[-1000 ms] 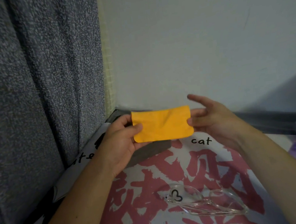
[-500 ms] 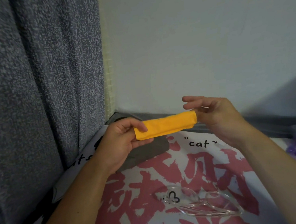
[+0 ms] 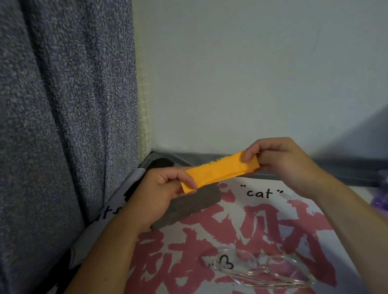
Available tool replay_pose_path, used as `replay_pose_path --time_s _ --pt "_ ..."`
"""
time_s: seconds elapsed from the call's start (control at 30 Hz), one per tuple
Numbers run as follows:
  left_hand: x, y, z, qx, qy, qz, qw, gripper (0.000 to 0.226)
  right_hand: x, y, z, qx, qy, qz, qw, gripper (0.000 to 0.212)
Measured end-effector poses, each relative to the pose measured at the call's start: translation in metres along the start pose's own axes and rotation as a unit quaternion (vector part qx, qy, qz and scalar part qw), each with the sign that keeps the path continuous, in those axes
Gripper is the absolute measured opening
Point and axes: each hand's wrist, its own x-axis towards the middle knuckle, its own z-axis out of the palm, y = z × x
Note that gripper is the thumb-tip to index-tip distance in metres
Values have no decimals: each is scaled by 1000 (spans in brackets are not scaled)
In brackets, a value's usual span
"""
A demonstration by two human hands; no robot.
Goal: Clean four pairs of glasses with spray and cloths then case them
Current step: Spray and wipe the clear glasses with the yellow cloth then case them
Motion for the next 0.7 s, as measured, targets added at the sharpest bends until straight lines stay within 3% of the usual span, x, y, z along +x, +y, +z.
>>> replay_pose_path --time_s 0.17,0.3,0.37,0.47,0.5,0.57,0.63,0.7 --pt "2 -2 3 42 22 17 999 50 3 1 4 -84 48 -35 995 15" --pt "1 -7 5 110 -6 16 994 42 6 -5 8 -44 120 -64 990 44" --pt "1 -7 4 176 4 15 984 37 6 -10 6 -15 150 -59 987 46" --pt "0 -10 1 346 25 27 938 20 4 -18 3 26 143 -37 989 39" --pt "0 -11 -1 401 -2 7 916 24 4 -19 3 37 139 -22 989 37" --pt "-2 -16 -6 458 -67 -56 885 54 2 -22 6 42 132 4 990 33" --pt "-5 -15 -8 441 -75 -82 891 63 2 -23 8 54 112 19 992 29" --pt "-5 -11 -4 363 -39 -84 927 58 0 -25 10 76 64 39 994 30"
